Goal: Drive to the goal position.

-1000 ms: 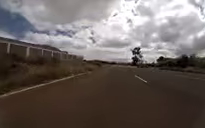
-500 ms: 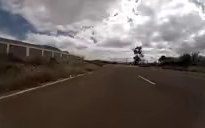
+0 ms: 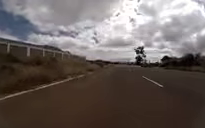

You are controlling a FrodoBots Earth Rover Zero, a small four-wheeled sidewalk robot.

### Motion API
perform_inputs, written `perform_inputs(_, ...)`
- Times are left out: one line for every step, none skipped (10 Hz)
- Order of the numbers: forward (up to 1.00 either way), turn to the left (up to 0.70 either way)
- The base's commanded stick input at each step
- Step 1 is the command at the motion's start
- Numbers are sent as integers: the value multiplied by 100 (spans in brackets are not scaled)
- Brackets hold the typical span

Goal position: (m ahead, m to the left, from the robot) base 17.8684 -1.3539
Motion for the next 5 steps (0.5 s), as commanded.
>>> perform_inputs(85,0)
perform_inputs(85,0)
perform_inputs(85,0)
perform_inputs(85,0)
perform_inputs(85,-2)
